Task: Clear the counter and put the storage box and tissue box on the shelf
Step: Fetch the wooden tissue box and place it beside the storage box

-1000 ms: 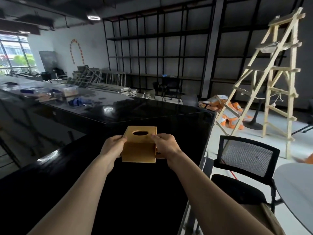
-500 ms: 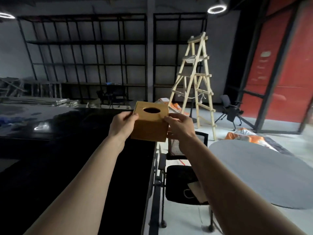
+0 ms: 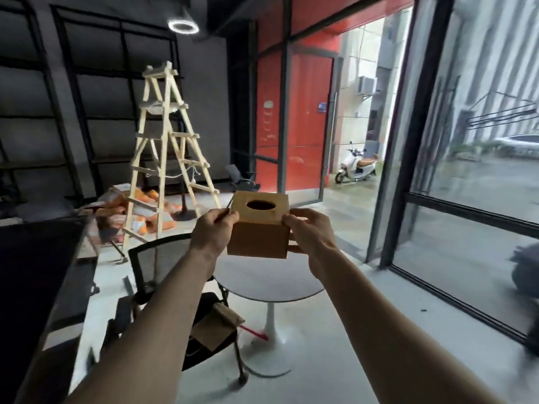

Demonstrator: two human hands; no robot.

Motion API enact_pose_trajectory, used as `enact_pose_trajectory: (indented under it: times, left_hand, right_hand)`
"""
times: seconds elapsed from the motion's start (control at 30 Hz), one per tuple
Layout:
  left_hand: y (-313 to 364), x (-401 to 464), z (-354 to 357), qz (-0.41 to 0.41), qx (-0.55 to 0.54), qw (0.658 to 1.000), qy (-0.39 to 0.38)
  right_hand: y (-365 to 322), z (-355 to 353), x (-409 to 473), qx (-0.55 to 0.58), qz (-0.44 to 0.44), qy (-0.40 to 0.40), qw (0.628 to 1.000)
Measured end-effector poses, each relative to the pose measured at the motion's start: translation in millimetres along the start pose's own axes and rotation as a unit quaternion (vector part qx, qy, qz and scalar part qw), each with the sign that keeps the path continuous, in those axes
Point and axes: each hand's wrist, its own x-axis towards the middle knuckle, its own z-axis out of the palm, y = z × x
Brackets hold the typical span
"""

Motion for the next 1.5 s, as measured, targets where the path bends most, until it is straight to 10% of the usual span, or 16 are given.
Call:
enact_pose_trajectory:
  times: [0.73,1.5]
  left_hand:
    - [68.5,-108.3,555.6,0.025,-0.098,0.892,-0.441]
    - [103.9,-340.9,865.3,0.089,-0.083,0.575,-0.809]
  right_hand:
    - [69.4,-508.3,4.3,-0.065,0.031,0.431,0.899]
    - [133.1,-722.7,-128.7,-0.038,0.103,0.828,0.550]
